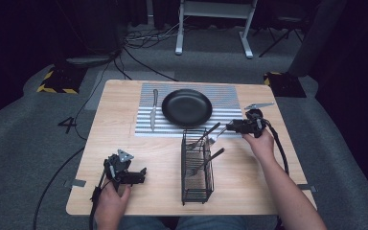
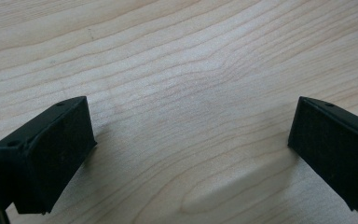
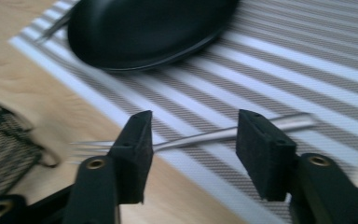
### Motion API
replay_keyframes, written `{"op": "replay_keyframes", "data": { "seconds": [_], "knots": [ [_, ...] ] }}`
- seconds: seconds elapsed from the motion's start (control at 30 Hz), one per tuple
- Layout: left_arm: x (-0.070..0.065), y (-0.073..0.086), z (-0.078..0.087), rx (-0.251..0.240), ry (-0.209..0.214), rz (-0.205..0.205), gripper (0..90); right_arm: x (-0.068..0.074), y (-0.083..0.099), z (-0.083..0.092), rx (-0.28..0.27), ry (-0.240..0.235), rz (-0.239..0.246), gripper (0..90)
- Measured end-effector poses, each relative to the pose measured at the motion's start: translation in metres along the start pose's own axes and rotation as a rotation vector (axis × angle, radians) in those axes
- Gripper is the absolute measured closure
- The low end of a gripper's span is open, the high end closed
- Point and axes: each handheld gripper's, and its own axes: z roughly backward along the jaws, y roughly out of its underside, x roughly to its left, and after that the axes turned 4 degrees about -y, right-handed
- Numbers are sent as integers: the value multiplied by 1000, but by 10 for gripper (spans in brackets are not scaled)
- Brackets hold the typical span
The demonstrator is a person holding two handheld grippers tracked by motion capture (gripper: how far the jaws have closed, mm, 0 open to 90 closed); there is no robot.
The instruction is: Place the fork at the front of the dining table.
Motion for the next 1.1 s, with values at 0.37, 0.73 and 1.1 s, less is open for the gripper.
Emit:
{"op": "replay_keyframes", "data": {
  "seconds": [0.37, 0.73, 1.1],
  "knots": [
    [0, 0, 0, 0, 0, 0, 2, 54, 4, -38, 99, -37, 101, 367],
    [0, 0, 0, 0, 0, 0, 2, 57, 13, -58, 191, -49, 25, 511],
    [0, 0, 0, -2, 3, -1, 2, 49, 35, -35, 205, -61, -22, 548]
  ]
}}
